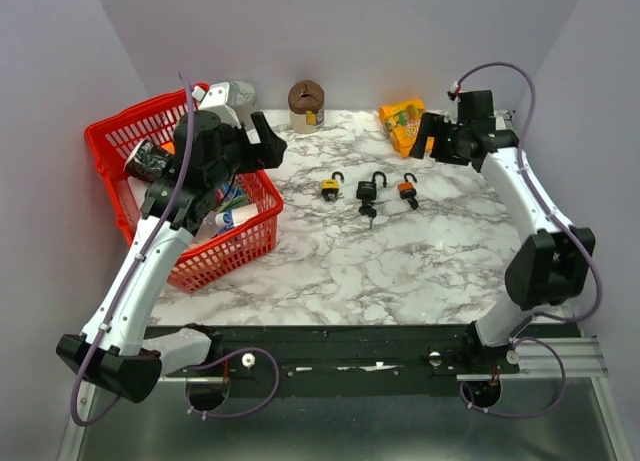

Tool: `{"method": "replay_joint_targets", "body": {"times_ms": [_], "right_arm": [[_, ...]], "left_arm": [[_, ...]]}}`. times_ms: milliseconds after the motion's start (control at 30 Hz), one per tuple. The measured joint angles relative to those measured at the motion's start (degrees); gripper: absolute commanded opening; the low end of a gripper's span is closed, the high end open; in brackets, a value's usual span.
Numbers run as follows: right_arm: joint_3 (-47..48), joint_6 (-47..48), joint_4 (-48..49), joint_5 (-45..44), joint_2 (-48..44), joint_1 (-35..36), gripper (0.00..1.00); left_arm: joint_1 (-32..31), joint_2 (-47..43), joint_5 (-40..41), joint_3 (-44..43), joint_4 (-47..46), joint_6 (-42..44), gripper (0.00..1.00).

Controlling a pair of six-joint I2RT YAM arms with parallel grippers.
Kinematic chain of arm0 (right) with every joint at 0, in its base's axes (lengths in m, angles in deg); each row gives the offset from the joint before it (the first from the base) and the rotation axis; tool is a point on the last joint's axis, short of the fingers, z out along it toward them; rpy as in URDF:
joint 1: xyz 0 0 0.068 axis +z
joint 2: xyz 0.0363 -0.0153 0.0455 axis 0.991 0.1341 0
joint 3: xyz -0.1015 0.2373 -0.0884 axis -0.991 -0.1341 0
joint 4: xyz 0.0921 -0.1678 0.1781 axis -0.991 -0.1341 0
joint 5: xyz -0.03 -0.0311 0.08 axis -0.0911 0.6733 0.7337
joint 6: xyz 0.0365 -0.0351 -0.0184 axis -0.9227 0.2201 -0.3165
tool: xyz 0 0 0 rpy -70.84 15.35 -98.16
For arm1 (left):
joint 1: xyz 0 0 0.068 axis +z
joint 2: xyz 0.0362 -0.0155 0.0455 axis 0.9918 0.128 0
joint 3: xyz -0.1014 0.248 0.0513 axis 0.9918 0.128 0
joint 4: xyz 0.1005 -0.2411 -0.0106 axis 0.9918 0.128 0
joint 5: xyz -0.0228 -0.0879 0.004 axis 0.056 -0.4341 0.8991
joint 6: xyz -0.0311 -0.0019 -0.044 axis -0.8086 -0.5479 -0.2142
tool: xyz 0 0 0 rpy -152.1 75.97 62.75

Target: Unlock with the key

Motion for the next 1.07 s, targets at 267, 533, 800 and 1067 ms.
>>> {"method": "replay_joint_targets", "body": {"times_ms": [267, 533, 800, 1067], "right_arm": [[-9.6, -1.6, 1.5, -0.4, -21.1, -0.1, 0.93], [-21.1, -1.3, 8.4, -0.9, -41.9, -0.1, 0.96], [-25.4, -0.3, 13.3, -0.9, -47.9, -0.1, 0.96], [-25.9, 0.0, 13.9, -0.9, -47.8, -0.1, 0.96]], "left_arm": [[0.1, -6.7, 3.9, 2.8, -2.2, 1.1, 0.99], [0.1, -12.3, 6.0, 9.0, -4.2, 1.2, 0.99], [0.1, -13.0, 7.5, 9.7, -4.1, 0.8, 0.99], [0.1, -13.0, 8.5, 10.1, -4.1, 0.1, 0.99]]}}
